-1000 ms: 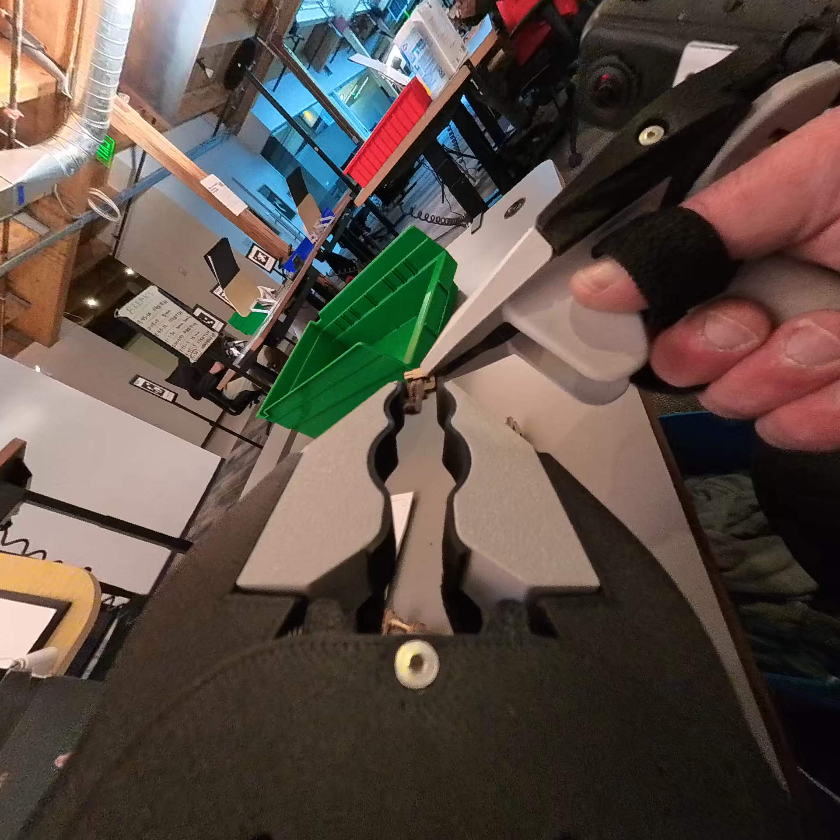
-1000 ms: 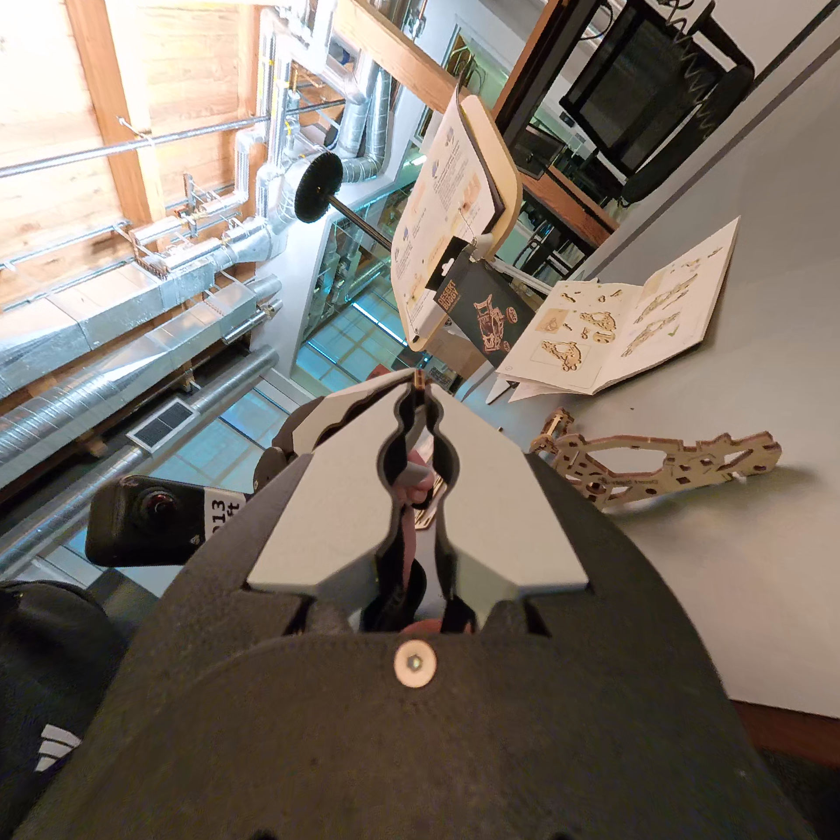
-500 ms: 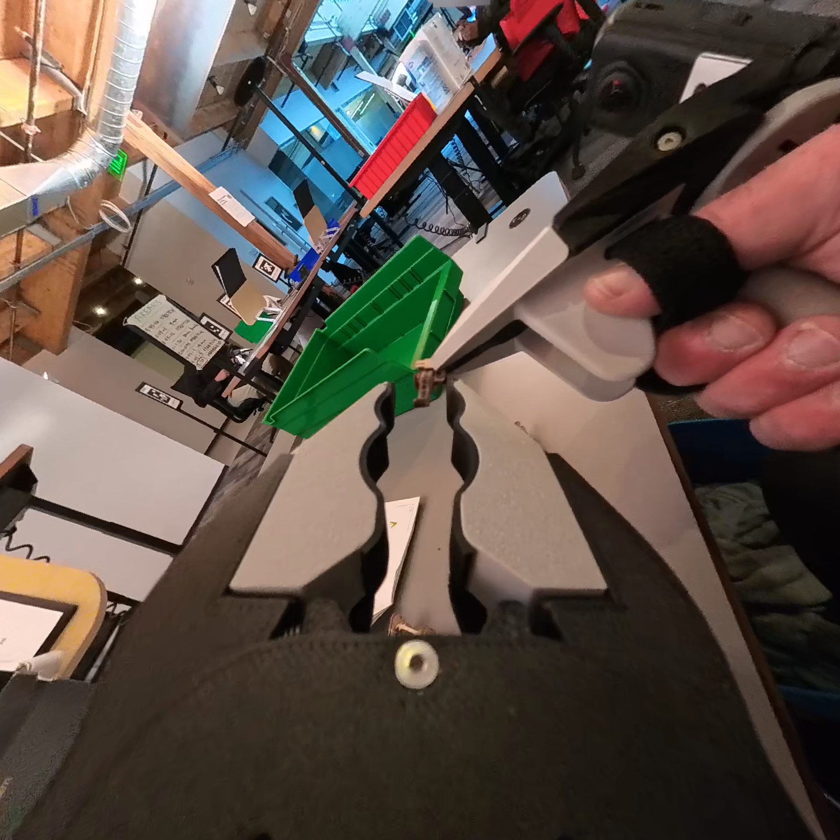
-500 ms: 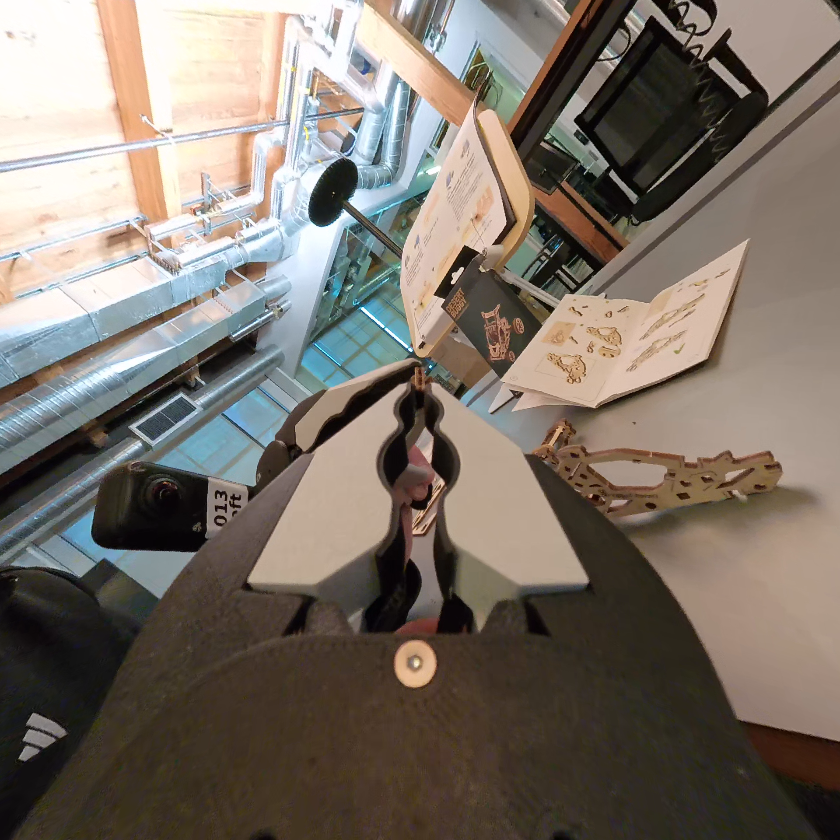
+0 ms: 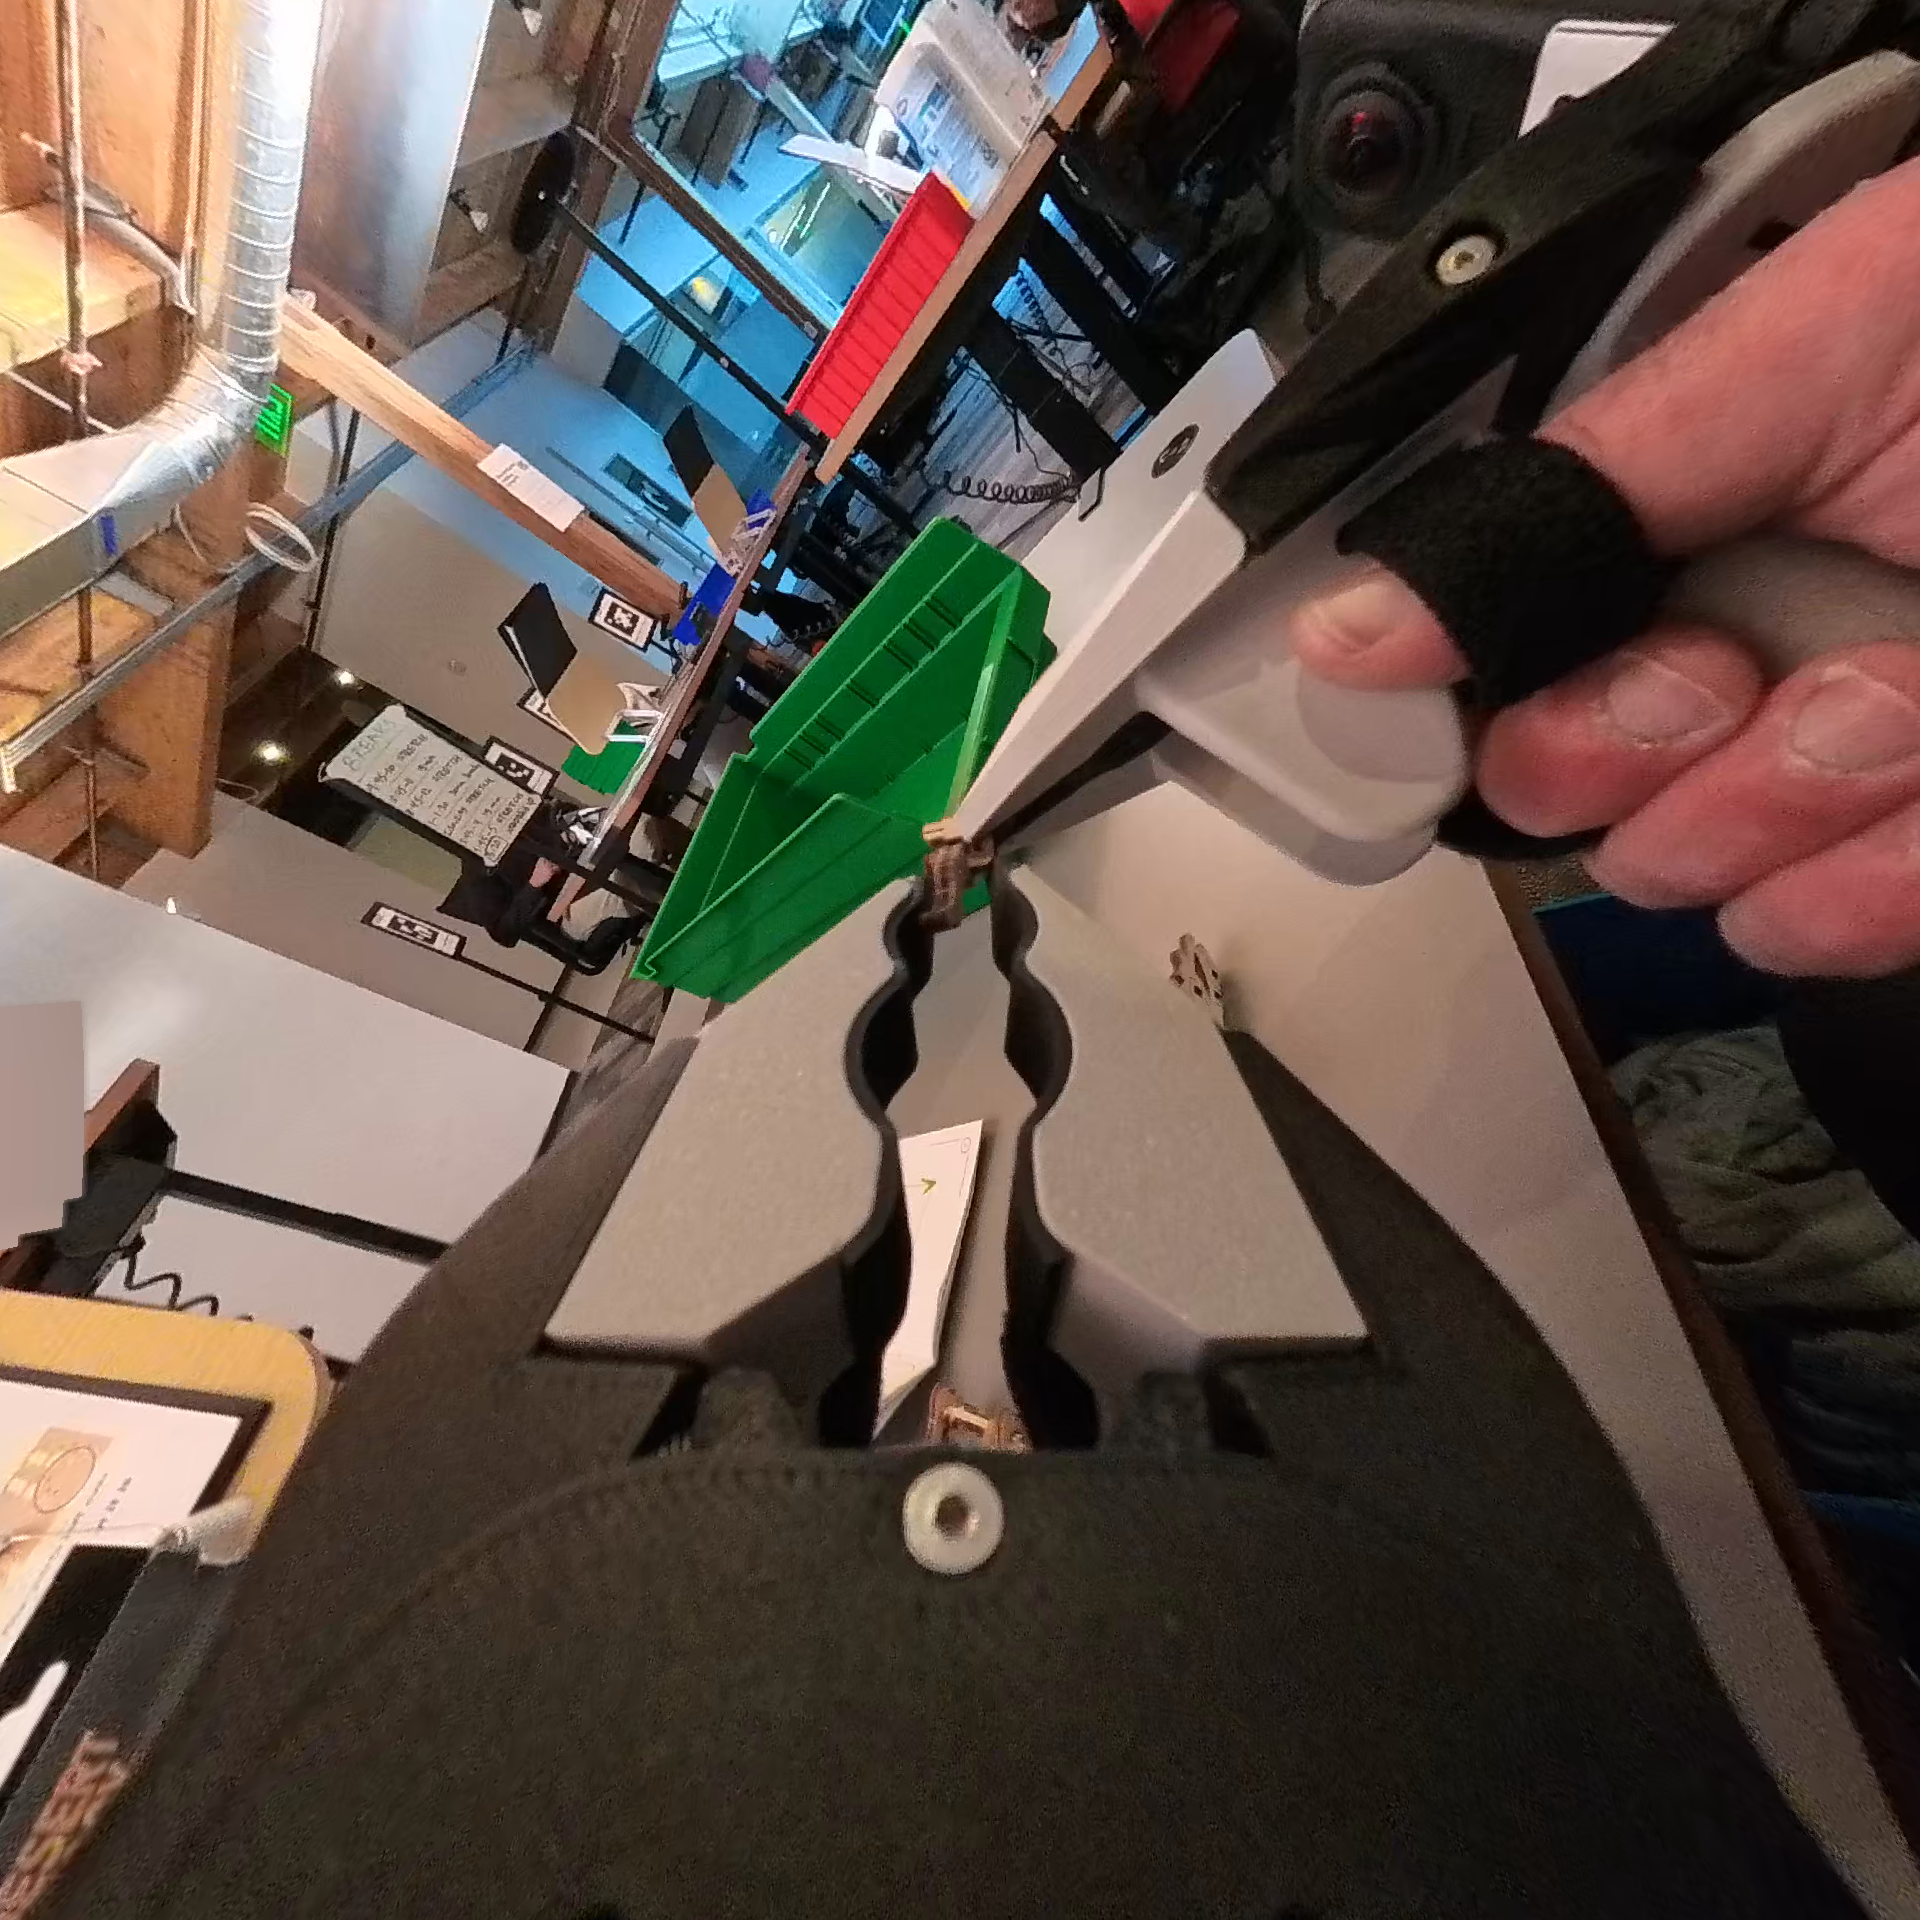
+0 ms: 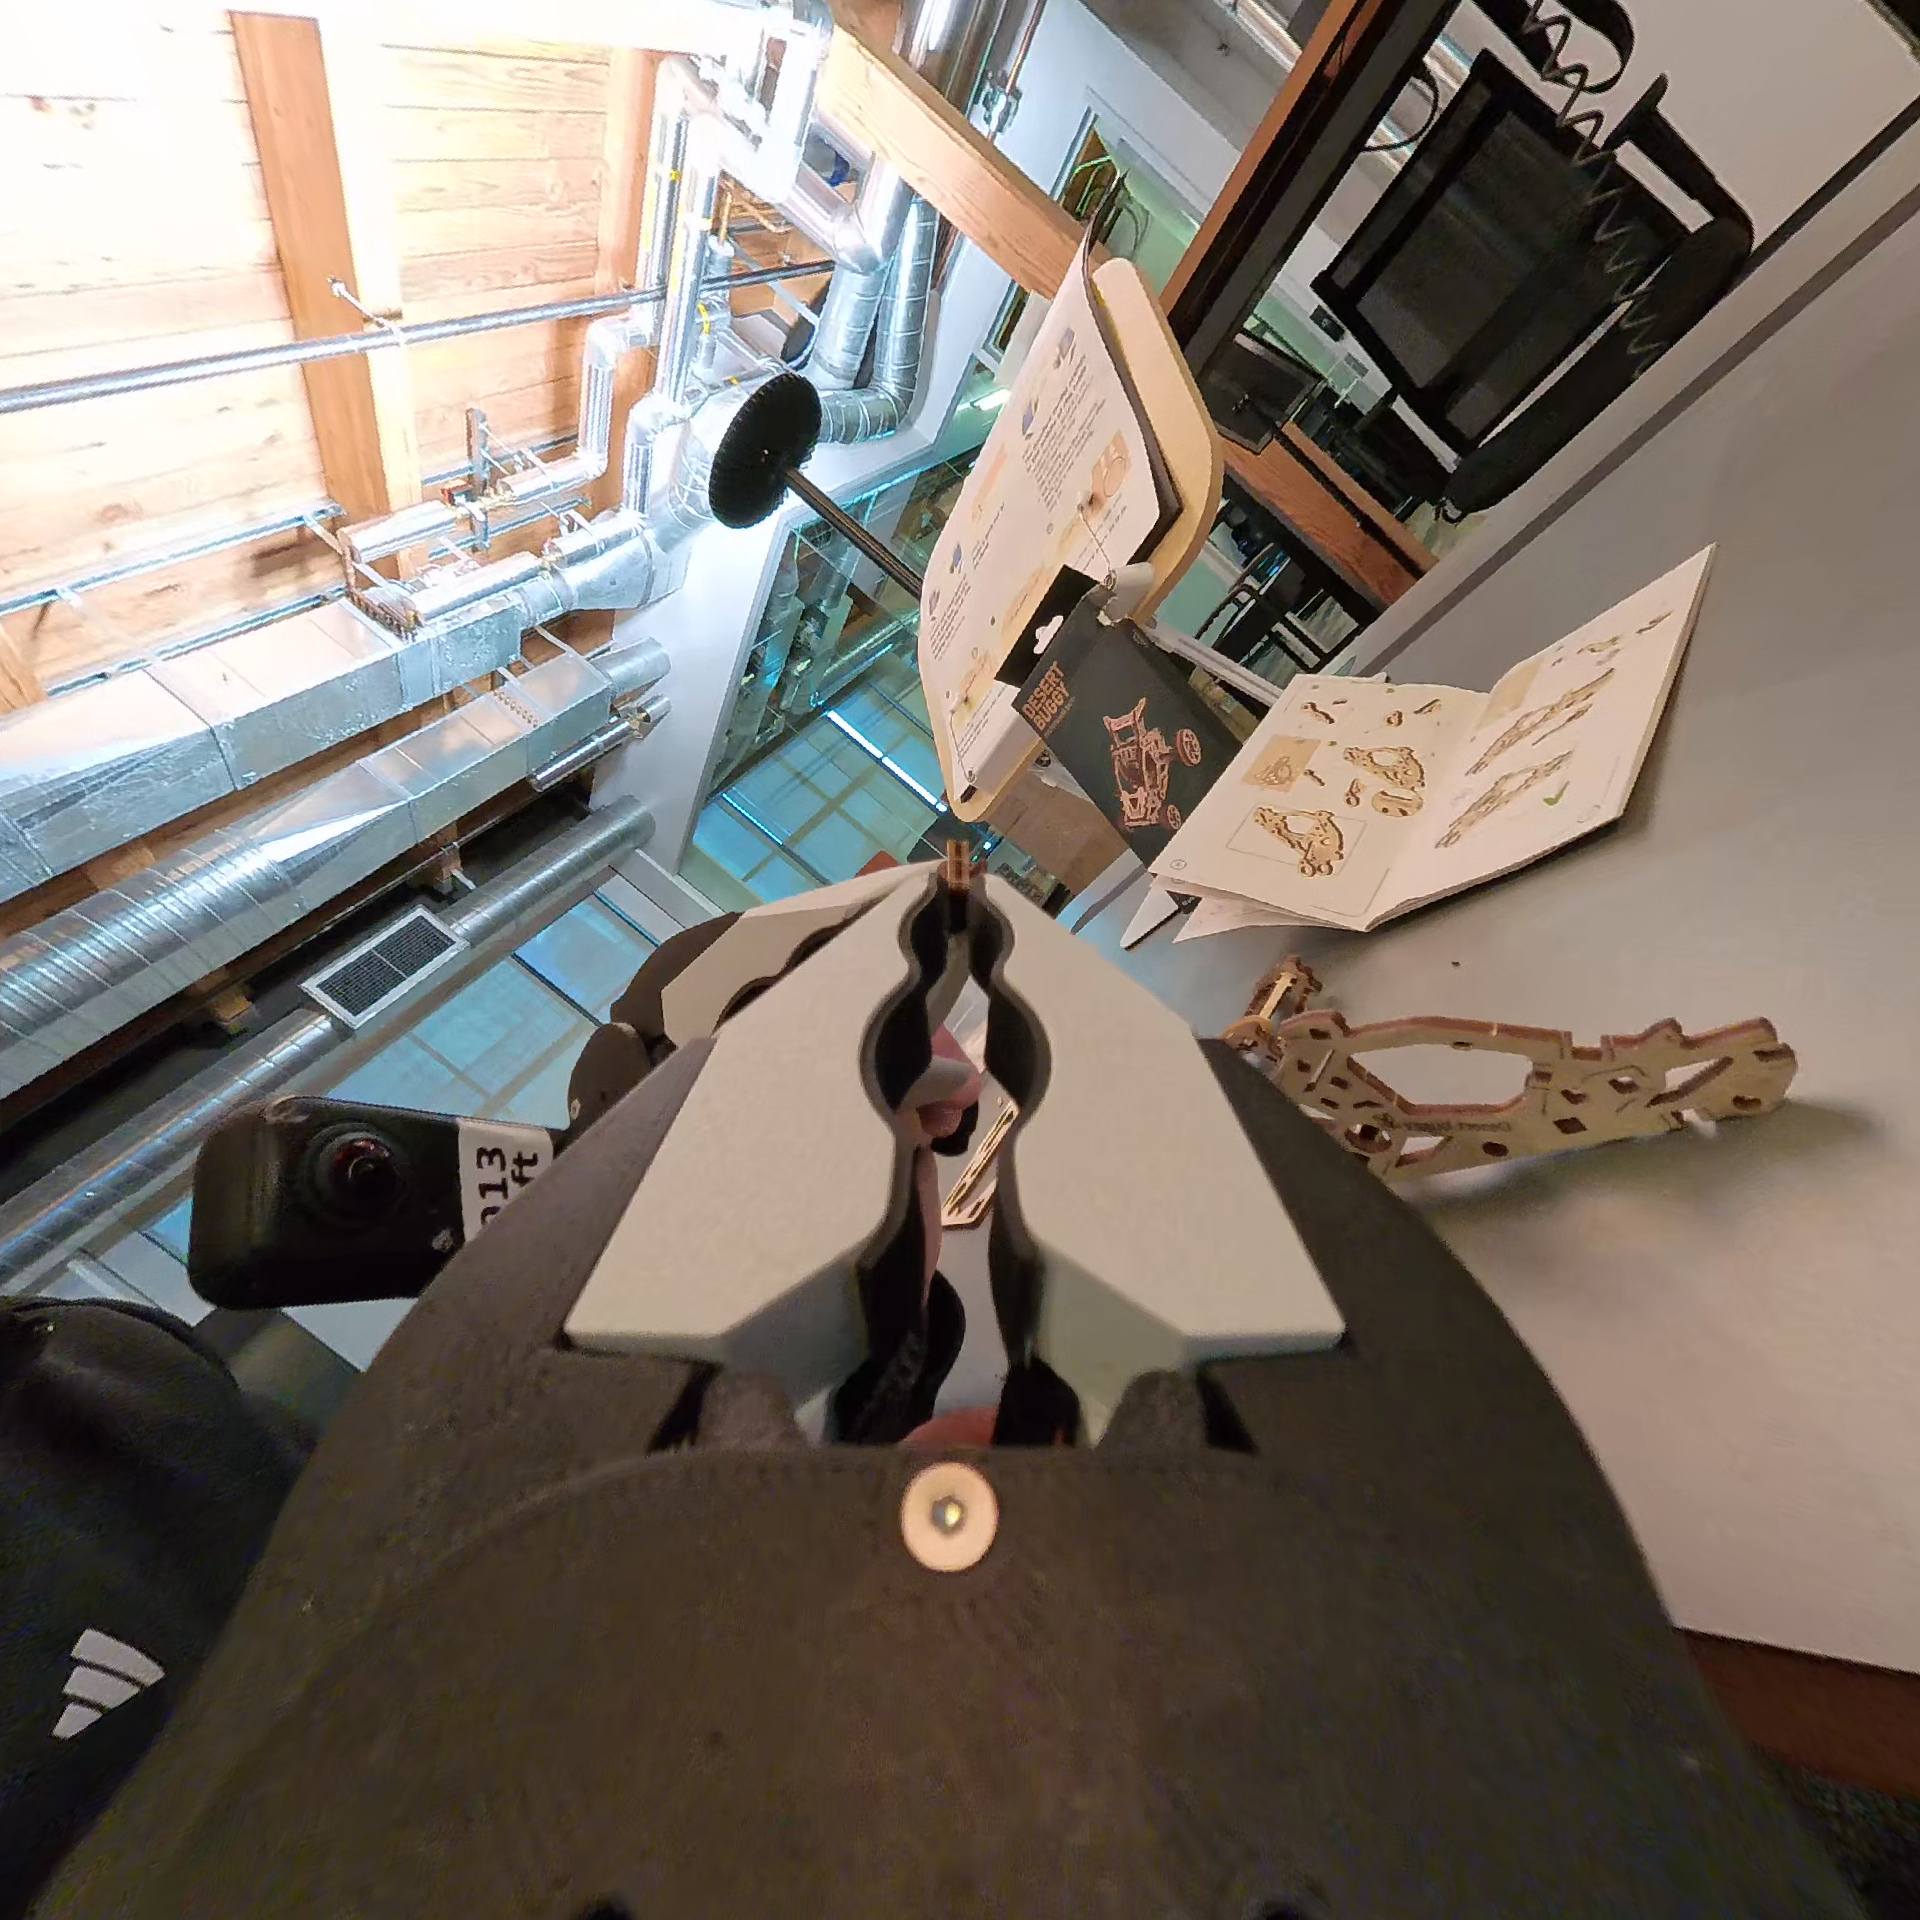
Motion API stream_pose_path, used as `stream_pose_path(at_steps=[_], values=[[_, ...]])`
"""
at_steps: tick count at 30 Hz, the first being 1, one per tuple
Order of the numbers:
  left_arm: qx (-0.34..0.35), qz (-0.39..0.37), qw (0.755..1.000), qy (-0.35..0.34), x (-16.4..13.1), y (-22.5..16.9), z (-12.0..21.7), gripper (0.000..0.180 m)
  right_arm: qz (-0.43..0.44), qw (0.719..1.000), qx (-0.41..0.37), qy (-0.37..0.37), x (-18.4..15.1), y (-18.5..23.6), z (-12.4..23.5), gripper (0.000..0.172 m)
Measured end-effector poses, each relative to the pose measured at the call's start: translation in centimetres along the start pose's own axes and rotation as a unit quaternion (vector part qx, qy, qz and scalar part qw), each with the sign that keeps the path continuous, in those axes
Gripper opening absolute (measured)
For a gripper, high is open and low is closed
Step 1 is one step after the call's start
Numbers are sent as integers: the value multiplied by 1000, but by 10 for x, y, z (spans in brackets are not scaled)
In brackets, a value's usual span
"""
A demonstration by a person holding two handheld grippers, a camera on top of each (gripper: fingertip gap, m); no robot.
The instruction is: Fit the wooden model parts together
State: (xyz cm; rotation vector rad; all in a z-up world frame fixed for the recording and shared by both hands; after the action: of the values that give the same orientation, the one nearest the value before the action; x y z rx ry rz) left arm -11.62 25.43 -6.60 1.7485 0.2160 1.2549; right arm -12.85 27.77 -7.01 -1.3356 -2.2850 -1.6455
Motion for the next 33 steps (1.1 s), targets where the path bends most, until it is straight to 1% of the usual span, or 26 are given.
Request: stream_pose_path(at_steps=[4,5,7,8,13,17,23,25,28,30,31,33], values=[[-24,35,999,-11,0,1,1,11,2,1000,8,13,-1,1,1,1],[-20,35,999,-18,1,3,1,17,4,1000,12,18,-2,2,0,1],[-38,56,998,-17,1,1,2,13,8,1000,17,21,-3,5,-1,1],[-35,45,998,-17,1,2,2,10,7,1000,19,22,-4,6,-1,1],[-49,55,997,-14,1,2,5,10,11,999,28,33,-6,7,-1,1],[-49,48,997,-17,4,2,7,9,8,999,36,38,-6,10,-1,1],[-63,93,993,-28,2,0,6,10,-12,999,36,29,-6,7,1,1],[-41,58,997,-30,4,2,5,10,-17,999,44,12,-2,10,0,1],[-32,57,997,-33,7,4,7,6,-14,999,50,1,2,13,0,1],[-25,41,998,-30,9,5,8,1,-16,998,54,0,2,13,0,1],[-20,36,999,-30,10,6,7,2,-17,998,55,-1,2,14,0,1],[-2,28,999,-32,12,10,7,11,-18,998,57,0,2,14,0,1]])
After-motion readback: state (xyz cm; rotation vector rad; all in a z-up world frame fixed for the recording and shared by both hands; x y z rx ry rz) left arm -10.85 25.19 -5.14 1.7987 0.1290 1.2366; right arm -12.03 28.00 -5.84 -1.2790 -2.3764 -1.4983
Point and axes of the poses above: each gripper's, where its closed fingertips meet, z back along the fingers, x out of its top, y = z × x across the jaws, the point moved 2 cm from there along z, back along the fingers, and after that the axes turned 15 degrees about -y, right-handed, at the moved point
